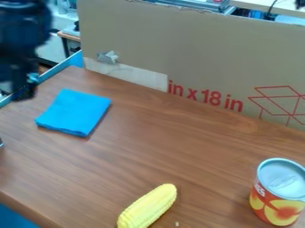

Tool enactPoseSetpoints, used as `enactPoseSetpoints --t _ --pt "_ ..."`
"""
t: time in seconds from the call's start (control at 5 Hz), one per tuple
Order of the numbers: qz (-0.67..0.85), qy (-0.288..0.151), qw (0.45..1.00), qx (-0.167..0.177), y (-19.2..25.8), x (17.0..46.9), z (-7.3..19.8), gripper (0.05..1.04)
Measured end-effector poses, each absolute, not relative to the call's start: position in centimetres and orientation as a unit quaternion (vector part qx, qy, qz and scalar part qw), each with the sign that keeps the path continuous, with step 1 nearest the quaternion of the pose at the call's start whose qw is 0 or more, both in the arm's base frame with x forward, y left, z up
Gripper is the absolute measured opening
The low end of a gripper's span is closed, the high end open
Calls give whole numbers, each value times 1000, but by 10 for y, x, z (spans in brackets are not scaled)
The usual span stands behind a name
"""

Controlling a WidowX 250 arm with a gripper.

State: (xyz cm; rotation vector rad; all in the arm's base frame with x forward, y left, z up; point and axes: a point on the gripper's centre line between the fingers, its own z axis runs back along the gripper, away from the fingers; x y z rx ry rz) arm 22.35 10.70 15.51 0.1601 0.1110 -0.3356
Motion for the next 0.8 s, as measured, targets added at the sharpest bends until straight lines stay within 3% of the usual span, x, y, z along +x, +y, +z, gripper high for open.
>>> enactPoseSetpoints --t 0.4,0.8 --pt "-237 56 970 23 12 228 136 1001" --pt "-194 82 978 3 -61 251 119 1001"
